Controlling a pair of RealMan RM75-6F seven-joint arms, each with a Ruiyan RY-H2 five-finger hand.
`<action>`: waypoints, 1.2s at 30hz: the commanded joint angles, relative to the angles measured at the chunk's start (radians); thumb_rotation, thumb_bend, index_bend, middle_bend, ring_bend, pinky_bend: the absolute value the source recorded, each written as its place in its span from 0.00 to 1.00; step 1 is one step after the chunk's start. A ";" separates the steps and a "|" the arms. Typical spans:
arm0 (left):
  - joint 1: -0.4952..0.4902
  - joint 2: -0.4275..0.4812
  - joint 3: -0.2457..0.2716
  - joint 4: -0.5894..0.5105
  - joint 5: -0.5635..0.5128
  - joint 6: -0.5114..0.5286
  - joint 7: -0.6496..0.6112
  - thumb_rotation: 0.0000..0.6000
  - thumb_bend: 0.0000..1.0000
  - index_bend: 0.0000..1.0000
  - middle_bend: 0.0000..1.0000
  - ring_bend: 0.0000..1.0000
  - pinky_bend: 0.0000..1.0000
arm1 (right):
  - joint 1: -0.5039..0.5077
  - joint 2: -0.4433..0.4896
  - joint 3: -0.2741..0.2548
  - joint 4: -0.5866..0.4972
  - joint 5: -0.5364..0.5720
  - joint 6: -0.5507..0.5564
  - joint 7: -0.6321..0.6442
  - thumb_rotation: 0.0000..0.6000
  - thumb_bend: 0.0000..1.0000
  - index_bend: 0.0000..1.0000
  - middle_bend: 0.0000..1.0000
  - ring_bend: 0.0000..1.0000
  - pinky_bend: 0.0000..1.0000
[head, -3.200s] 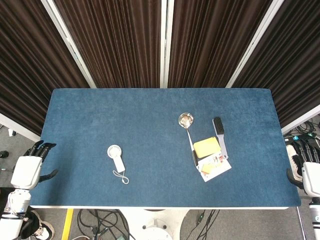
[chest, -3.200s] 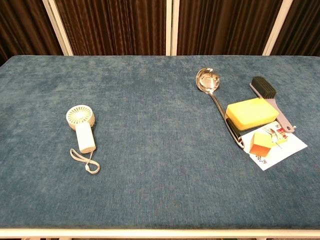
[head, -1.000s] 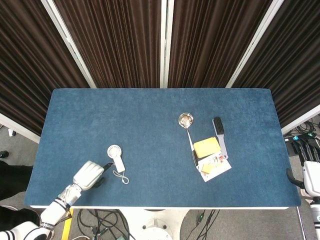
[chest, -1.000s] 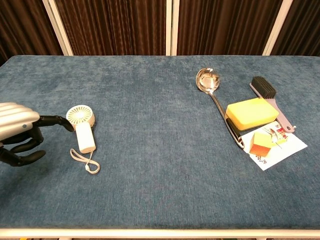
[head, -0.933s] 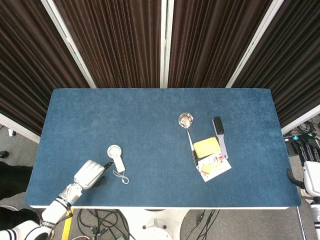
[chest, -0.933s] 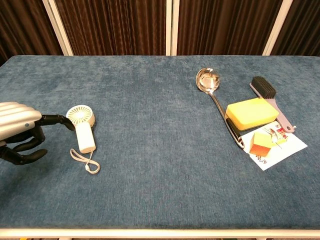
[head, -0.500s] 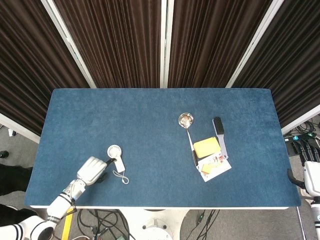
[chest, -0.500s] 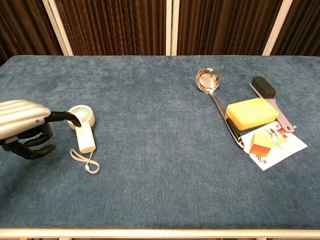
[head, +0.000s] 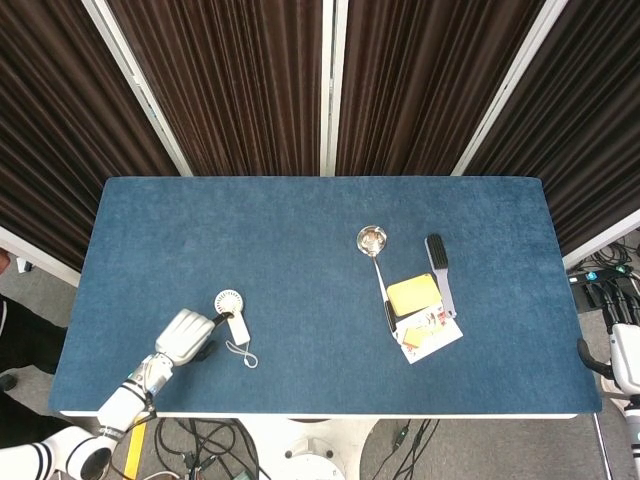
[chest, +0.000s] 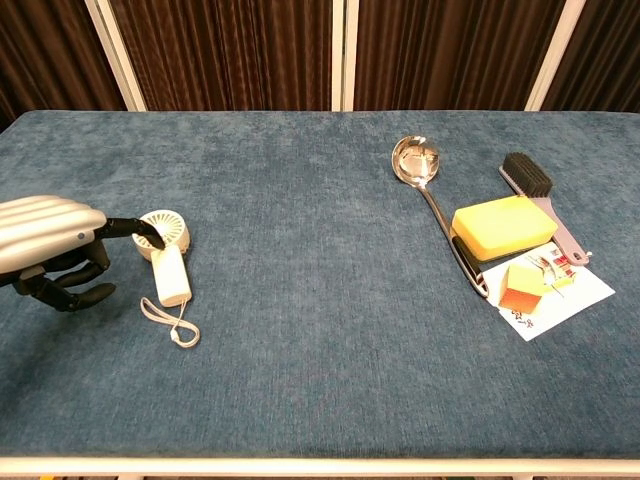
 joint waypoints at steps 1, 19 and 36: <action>-0.002 -0.001 0.003 0.001 0.001 0.001 0.000 1.00 0.46 0.19 0.86 0.89 0.91 | 0.000 -0.001 0.000 0.001 0.000 0.000 0.000 1.00 0.30 0.00 0.00 0.00 0.00; -0.010 0.000 0.016 -0.006 0.005 0.020 0.001 1.00 0.45 0.19 0.86 0.88 0.91 | 0.000 -0.002 0.000 0.002 0.001 -0.002 0.000 1.00 0.30 0.00 0.00 0.00 0.00; -0.019 -0.011 0.022 0.010 -0.021 0.002 -0.003 1.00 0.45 0.19 0.86 0.88 0.91 | 0.000 -0.001 0.001 0.006 0.011 -0.010 0.002 1.00 0.30 0.00 0.00 0.00 0.00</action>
